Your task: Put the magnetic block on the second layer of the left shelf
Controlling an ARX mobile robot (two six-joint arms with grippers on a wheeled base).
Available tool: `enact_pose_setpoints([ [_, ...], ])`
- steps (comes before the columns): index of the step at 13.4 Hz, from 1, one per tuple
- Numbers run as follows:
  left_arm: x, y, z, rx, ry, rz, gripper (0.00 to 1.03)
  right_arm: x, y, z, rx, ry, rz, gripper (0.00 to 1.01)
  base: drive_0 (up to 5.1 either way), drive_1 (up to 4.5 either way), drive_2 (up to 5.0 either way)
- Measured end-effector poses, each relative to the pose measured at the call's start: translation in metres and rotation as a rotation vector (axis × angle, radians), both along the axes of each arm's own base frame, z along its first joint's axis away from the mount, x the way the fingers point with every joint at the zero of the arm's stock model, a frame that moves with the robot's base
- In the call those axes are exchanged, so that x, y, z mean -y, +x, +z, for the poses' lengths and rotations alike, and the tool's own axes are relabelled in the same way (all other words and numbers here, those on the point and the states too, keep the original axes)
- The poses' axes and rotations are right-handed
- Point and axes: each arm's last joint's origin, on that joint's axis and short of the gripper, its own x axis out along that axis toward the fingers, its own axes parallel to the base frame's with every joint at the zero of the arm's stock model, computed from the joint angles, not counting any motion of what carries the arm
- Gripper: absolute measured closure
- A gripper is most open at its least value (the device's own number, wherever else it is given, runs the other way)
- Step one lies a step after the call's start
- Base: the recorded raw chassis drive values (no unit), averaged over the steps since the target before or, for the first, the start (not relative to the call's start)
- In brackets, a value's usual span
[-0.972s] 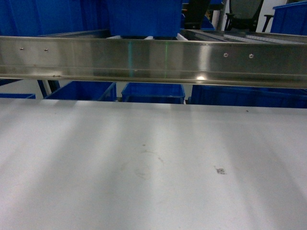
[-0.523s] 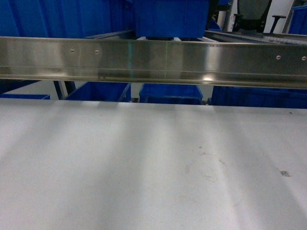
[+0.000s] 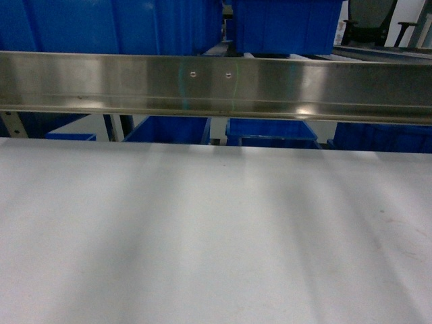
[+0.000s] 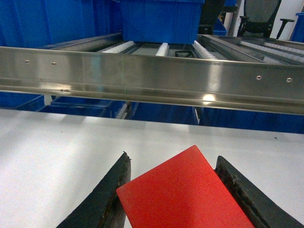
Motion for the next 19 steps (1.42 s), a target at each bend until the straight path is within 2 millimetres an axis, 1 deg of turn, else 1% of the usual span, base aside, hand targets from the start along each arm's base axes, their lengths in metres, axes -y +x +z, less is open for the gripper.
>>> enact_pose_setpoints([
  [19, 0.0, 0.0, 0.0001, 0.001, 0.0, -0.002, 0.05, 0.0, 0.0, 0.0, -0.001, 0.0, 0.0, 0.56, -5.0, 2.47, 2.5],
])
